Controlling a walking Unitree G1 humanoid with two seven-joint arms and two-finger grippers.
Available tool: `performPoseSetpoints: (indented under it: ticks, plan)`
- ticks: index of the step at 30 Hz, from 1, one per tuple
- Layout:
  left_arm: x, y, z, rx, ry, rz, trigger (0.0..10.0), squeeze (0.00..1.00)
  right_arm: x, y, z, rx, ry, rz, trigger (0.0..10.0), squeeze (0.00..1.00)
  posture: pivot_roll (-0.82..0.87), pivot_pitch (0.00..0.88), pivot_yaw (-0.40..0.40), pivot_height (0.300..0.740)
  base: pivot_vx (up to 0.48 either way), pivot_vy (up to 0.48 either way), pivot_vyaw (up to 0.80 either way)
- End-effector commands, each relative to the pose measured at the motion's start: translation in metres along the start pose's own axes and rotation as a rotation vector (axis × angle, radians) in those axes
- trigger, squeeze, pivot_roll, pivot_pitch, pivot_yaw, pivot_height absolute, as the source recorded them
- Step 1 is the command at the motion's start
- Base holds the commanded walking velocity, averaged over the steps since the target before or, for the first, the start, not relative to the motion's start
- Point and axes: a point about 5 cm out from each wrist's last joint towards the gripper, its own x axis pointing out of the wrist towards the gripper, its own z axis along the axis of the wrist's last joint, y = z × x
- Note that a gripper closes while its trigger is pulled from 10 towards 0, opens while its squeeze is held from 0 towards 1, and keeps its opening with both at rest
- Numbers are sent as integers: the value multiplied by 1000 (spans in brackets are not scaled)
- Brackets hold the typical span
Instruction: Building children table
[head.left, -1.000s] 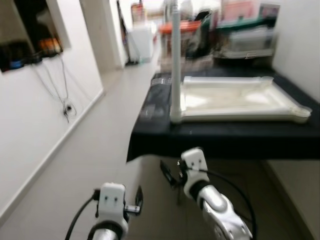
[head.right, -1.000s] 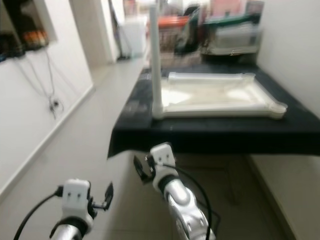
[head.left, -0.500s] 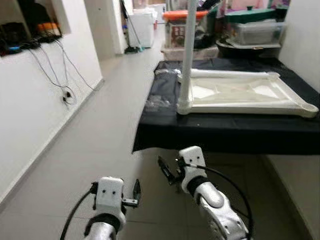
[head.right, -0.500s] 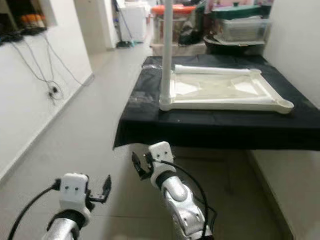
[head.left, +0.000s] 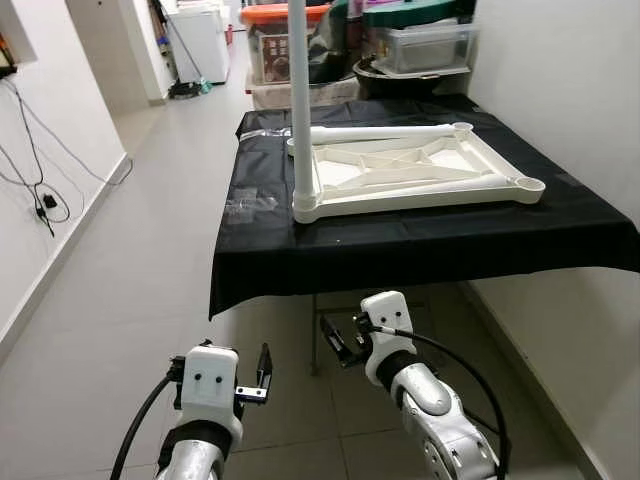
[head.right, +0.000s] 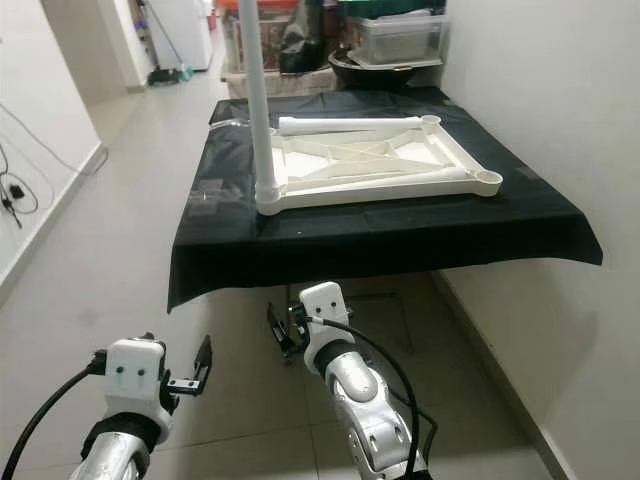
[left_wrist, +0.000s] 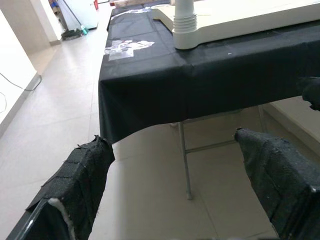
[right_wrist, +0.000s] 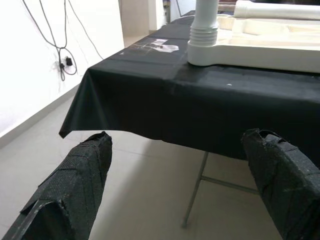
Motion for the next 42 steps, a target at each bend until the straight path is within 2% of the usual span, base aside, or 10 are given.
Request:
performPoseSetpoints:
  ticks: [1, 9, 17, 26, 33, 42]
  plan:
    - [0, 1, 2, 9, -11, 12, 10000, 0, 1, 2, -1, 1, 2, -3, 10000, 0, -78, 0, 33, 740, 0, 0, -788]
    - [3, 12, 11, 27, -50, 80, 10000, 0, 0, -4, 3, -2, -19, -64, 10000, 0, -68, 0, 36, 740, 0, 0, -788]
    - [3, 14, 11, 34, -52, 92, 10000, 0, 1, -3, 3, -5, -26, -60, 10000, 0, -68, 0, 36, 740, 0, 0, -788]
    - [3, 25, 15, 46, -64, 161, 10000, 0, 4, -4, 7, 4, -48, -80, 10000, 0, -60, 0, 33, 740, 0, 0, 0]
    - [6, 38, 22, 72, -89, 218, 10000, 0, 13, -22, 19, 18, -91, -168, 10000, 0, -52, 0, 28, 740, 0, 0, 0]
    - [8, 39, 23, 74, -90, 224, 10000, 0, 16, -25, 21, 20, -93, -176, 10000, 0, -49, 0, 29, 740, 0, 0, 0]
